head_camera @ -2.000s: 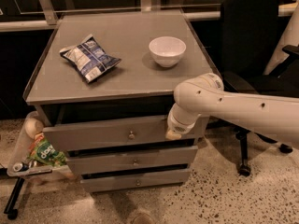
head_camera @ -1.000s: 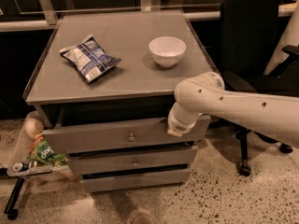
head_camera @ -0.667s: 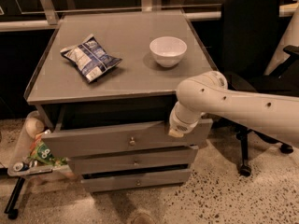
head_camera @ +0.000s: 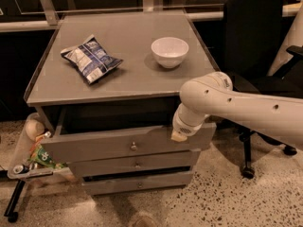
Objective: Open top drawer
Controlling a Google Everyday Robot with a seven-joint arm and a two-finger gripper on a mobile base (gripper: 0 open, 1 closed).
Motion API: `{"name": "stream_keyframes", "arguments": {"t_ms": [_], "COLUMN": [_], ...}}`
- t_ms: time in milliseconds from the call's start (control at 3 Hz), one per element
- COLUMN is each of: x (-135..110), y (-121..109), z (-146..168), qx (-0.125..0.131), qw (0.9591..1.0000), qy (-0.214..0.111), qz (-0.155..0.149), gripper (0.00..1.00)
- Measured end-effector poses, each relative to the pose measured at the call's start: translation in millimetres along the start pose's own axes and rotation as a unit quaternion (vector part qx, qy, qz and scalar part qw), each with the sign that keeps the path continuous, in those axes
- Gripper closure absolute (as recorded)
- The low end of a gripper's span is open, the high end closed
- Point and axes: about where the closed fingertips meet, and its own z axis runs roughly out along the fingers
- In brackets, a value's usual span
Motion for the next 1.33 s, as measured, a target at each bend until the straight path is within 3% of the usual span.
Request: {"name": "stream_keyframes", "arguments": {"t_ms": [1333], "x": [10.6], "y": [16.5], "z": [-7.9], "qx": [-0.008], "qw": [0.9998], "qy": [0.010], "qz": [0.018], "gripper": [1.00]}}
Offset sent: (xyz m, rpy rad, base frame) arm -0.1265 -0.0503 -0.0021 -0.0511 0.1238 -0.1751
